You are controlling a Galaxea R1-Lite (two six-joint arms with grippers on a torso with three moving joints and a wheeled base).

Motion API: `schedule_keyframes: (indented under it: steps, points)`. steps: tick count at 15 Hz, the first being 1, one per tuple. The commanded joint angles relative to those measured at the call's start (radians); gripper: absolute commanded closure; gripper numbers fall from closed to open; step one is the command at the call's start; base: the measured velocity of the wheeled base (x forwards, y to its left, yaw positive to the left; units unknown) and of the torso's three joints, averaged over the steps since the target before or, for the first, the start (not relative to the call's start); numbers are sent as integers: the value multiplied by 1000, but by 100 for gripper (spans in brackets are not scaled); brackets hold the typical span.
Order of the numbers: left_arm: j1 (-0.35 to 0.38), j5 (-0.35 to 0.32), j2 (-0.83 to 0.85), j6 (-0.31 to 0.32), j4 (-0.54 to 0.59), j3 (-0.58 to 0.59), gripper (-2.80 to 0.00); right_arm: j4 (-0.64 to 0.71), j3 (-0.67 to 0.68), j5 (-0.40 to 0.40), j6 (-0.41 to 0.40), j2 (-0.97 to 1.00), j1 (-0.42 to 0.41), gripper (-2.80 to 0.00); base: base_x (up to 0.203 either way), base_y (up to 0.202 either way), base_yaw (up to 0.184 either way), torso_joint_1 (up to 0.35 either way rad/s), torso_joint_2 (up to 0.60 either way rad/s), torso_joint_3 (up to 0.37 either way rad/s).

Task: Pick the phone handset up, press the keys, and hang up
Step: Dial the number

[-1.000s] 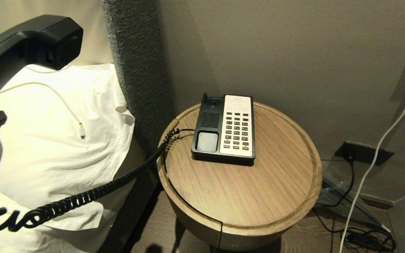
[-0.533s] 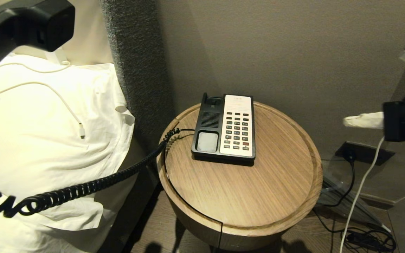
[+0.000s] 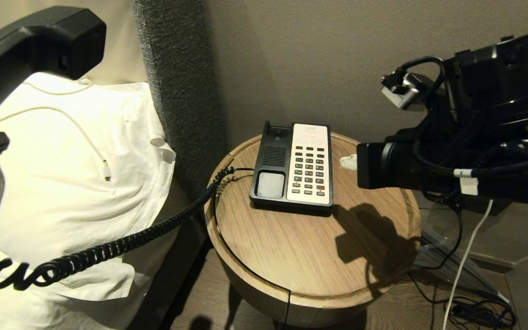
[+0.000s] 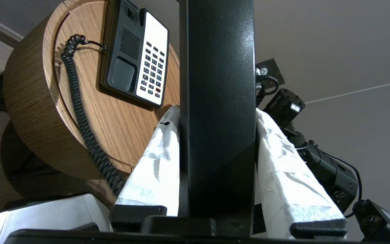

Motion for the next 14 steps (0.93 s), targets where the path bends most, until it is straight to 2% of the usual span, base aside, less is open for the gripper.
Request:
schedule_keyframes:
  steps: [1, 3, 6, 14]
  points:
    - [0, 1, 3, -5, 1, 0, 0, -5, 2, -19, 2, 41, 15, 0, 0, 0, 0, 0, 0, 0]
    - [0, 0, 1, -5, 1, 8, 0, -20, -2, -64, 6, 88, 13, 0, 0, 0, 0, 0, 0, 0]
    - [0, 0, -14, -5, 4, 12, 0, -149, -12, -97, 18, 151, 10, 0, 0, 0, 0, 0, 0, 0]
    - [0, 0, -25, -4, 1, 32, 0, -161, -104, -107, 9, 257, -44, 0, 0, 0, 0, 0, 0, 0]
